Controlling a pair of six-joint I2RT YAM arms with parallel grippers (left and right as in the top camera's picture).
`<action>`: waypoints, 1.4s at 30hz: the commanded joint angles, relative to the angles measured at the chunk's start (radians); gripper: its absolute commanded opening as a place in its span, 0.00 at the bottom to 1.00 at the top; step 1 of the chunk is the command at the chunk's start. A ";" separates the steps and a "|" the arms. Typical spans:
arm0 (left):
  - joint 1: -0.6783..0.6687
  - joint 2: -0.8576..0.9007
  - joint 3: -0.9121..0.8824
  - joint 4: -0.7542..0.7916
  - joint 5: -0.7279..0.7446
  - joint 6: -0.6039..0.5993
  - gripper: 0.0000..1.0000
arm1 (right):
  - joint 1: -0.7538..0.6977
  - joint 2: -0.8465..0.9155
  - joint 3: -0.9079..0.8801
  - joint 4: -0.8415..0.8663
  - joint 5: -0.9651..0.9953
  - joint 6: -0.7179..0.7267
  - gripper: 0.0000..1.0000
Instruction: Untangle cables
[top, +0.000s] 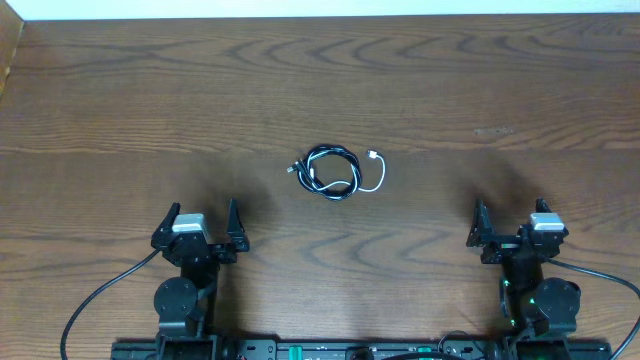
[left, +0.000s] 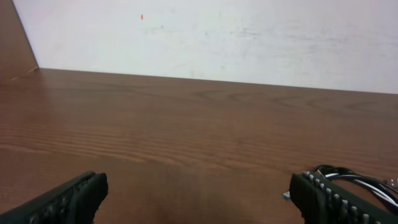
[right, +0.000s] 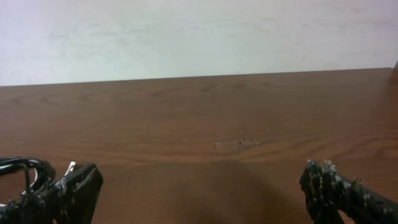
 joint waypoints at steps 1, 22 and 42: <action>0.006 -0.001 -0.015 -0.014 -0.016 -0.001 0.99 | 0.004 0.002 -0.001 -0.003 0.011 0.002 0.99; 0.006 0.174 0.095 -0.012 -0.016 0.009 0.99 | 0.004 0.003 0.000 -0.001 0.003 0.013 0.99; 0.006 0.651 0.364 0.031 -0.008 0.078 0.99 | 0.004 0.003 0.014 -0.002 -0.032 0.013 0.99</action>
